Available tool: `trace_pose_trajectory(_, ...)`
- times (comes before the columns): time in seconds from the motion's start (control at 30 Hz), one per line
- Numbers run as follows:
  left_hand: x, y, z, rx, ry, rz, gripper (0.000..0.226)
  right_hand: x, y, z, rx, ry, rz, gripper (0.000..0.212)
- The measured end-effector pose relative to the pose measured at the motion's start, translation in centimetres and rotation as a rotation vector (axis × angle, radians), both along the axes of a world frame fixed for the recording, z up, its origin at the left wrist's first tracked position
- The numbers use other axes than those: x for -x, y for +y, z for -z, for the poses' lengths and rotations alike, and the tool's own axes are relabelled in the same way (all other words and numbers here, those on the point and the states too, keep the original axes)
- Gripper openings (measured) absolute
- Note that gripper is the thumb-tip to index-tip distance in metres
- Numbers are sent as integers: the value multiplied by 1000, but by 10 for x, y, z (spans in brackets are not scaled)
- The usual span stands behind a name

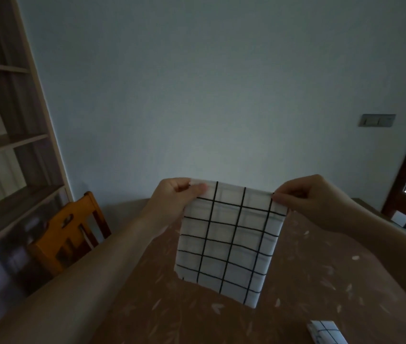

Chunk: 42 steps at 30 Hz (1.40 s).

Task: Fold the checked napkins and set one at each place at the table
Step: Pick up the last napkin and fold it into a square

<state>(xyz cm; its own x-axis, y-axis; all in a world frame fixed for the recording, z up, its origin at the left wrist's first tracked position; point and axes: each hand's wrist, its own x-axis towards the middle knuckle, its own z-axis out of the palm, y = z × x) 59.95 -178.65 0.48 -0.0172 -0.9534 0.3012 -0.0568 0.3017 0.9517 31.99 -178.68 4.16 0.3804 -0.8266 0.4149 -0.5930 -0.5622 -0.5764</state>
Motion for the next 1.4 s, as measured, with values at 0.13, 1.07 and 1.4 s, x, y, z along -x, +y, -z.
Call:
trace_pose_trajectory(0.13,-4,-2,-4,67,-42,7,22,8,1,-4,-26,-142,-20,13)
trace_pose_trajectory(1.07,46,-20,-63,250,-618,199,5,7,-14,20,-160,310,-137,9)
trace_pose_trajectory(1.4,16,-16,-1,-395,99,609,115,26,-22,4,-419,-399,-166,37)
